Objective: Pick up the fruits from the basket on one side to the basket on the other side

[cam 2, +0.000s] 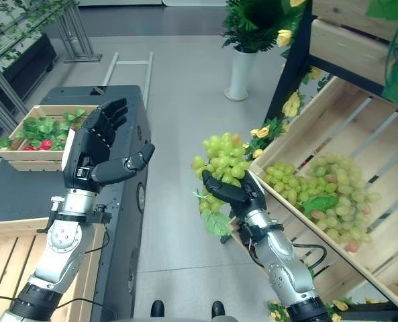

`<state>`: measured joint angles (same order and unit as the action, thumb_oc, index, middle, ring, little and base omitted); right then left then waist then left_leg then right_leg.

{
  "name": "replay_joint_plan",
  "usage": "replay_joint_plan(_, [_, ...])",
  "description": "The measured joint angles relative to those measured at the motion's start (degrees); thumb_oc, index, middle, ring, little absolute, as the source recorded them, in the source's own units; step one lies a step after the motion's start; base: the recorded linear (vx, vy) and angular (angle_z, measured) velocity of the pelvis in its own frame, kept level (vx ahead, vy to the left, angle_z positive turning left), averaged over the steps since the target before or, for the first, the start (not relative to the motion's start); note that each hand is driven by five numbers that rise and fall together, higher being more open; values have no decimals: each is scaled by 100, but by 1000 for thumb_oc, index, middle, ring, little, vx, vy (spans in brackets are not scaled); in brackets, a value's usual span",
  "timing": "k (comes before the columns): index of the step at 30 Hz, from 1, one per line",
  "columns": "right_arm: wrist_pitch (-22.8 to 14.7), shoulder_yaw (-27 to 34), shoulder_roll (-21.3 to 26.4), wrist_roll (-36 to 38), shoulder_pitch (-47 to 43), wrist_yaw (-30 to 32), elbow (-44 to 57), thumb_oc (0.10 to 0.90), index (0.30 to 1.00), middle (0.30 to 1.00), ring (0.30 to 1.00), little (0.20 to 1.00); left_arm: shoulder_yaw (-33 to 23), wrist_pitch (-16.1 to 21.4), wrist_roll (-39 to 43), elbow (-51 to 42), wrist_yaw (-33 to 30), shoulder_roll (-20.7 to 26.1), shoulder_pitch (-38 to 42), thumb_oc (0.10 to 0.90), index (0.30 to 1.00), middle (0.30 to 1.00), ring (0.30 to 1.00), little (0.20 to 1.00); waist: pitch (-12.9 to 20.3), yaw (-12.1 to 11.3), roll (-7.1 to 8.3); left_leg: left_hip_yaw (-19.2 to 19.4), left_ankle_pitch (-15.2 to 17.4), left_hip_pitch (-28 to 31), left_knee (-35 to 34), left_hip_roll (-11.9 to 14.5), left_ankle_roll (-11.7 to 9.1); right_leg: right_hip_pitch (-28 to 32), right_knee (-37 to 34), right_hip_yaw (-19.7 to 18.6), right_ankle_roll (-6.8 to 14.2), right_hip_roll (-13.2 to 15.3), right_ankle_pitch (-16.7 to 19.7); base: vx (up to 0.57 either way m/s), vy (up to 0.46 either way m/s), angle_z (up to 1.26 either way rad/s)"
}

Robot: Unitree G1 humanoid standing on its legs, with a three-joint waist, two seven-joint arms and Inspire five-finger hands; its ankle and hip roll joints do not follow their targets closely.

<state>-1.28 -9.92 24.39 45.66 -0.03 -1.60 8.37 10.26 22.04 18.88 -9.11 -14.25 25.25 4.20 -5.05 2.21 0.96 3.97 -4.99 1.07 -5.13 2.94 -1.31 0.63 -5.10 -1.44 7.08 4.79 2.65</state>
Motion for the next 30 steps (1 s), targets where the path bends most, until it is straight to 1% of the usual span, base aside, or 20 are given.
replay_joint_plan(3, [-10, 25, -19, -16, -75, 92, 127, 400, 300, 300, 300, 300, 11, -4, -1, 0, -150, -105, 49, 800, 900, 900, 900, 900, 0, 29, 10, 99, 25, 29, -1, 3, 10, -19, -1, -112, 7, 1, 19, -47, 23, -15])
replay_joint_plan(7, [-13, 81, -9, 24, -330, 220, 127, 400, 300, 300, 300, 300, 62, -40, -1, 0, -185, -105, 197, 800, 900, 900, 900, 900, -2, 80, 45, 122, 41, 32, -1, 1, 32, -32, -1, -137, 15, 4, 24, -7, 34, -4])
replay_joint_plan(9, [-15, 161, -11, 324, -456, 304, 126, 400, 300, 300, 300, 300, 78, -41, 15, 33, -189, -105, 261, 800, 900, 900, 900, 900, 0, 154, 68, 126, 41, 32, -1, -3, 32, -61, -1, -145, 18, 5, 27, -6, 51, -3])
replay_joint_plan(11, [-16, 358, -12, 577, -576, 472, 125, 400, 300, 300, 300, 300, 106, -46, 105, 69, -172, -105, 357, 800, 900, 900, 900, 900, 3, 190, 86, 181, 46, 33, -1, -3, 36, -79, -1, -186, 26, 7, 33, 24, 48, -15])
replay_joint_plan(12, [-18, 524, -13, 719, -640, 599, 122, 400, 300, 300, 300, 300, 132, -46, 125, 69, -177, -105, 387, 800, 900, 900, 900, 900, 8, 202, 94, 261, 49, 35, -1, -2, 33, -99, 0, -269, 31, 4, 44, 40, 43, -24])
replay_joint_plan(14, [-30, 691, -12, 896, -660, 720, 120, 400, 300, 300, 300, 300, 227, -48, 172, 76, -184, -104, 416, 800, 900, 900, 900, 900, 10, 331, 100, 322, 60, 56, -1, -6, 31, -110, 1, -311, 31, 5, 60, 17, 38, -20])
replay_joint_plan(15, [-30, 726, -12, 927, -660, 752, 119, 400, 300, 300, 300, 300, 273, -55, 187, 77, -188, -105, 439, 800, 900, 900, 900, 900, 8, 356, 106, 354, 63, 69, 0, -5, 30, -114, 2, -327, 33, 2, 68, -11, 27, -15])
replay_joint_plan(16, [-30, 749, -11, 949, -662, 810, 117, 400, 300, 300, 300, 300, 329, -59, 213, 87, -186, -107, 475, 800, 900, 900, 900, 900, 6, 366, 112, 409, 78, 89, 0, 2, 28, -118, 2, -352, 34, -1, 74, -13, 25, -24])
replay_joint_plan(17, [-30, 751, -9, 1061, -663, 903, 106, 400, 300, 300, 300, 300, 456, -64, 220, 88, -224, -110, 548, 800, 900, 900, 900, 900, 6, 440, 124, 456, 92, 119, 0, 2, 26, -119, 2, -453, 34, -14, 81, 40, 39, -19])
replay_joint_plan(19, [-30, 750, -13, 1142, -662, 946, 90, 400, 300, 300, 300, 300, 552, -65, 217, 90, -225, -116, 615, 800, 900, 900, 900, 900, 6, 509, 135, 486, 107, 128, -4, 7, 28, -121, 1, -465, 38, -13, 82, 47, 34, -13])
replay_joint_plan(20, [-30, 750, -13, 1144, -662, 978, 87, 400, 300, 300, 300, 300, 571, -66, 217, 90, -224, -126, 626, 800, 900, 900, 900, 900, 7, 538, 136, 521, 118, 148, -4, 8, 27, -120, 1, -474, 40, -13, 82, 28, 33, -18])
replay_joint_plan(22, [-34, 781, -14, 1239, -696, 1160, 76, 400, 300, 300, 300, 300, 583, -70, 217, 90, -323, -129, 632, 800, 900, 900, 900, 900, 7, 613, 147, 625, 148, 213, -3, 10, 26, -112, 0, -614, 44, -25, 85, 23, 25, -24])
replay_joint_plan(24, [-37, 986, -23, 1337, -702, 1275, 6, 400, 300, 300, 300, 300, 621, -86, 217, 90, -391, -131, 670, 800, 900, 900, 900, 900, 8, 642, 157, 693, 166, 246, -4, 11, 28, -114, 0, -642, 49, -24, 87, 19, 14, -22])
replay_joint_plan(25, [-62, 1202, -22, 1338, -722, 1406, -118, 400, 300, 300, 300, 300, 650, -98, 213, 90, -422, -134, 690, 800, 900, 900, 900, 900, 9, 658, 163, 742, 183, 276, -3, 11, 29, -116, 0, -704, 54, -29, 90, 34, 10, -22])
replay_joint_plan(28, [-172, 1710, -18, 1358, -879, 1657, -616, 400, 300, 300, 300, 300, 705, -133, 201, 91, -558, -132, 691, 800, 900, 900, 900, 900, 10, 785, 165, 783, 197, 296, -3, 13, 28, -115, 1, -747, 55, -33, 91, 27, -8, -10])
replay_joint_plan(30, [-221, 1880, -9, 1367, -891, 1722, -712, 400, 300, 300, 300, 300, 709, -168, 201, 100, -567, -133, 691, 800, 900, 900, 900, 900, 10, 844, 165, 799, 203, 308, -2, 23, 21, -113, 1, -747, 53, -43, 93, 13, -21, -5])
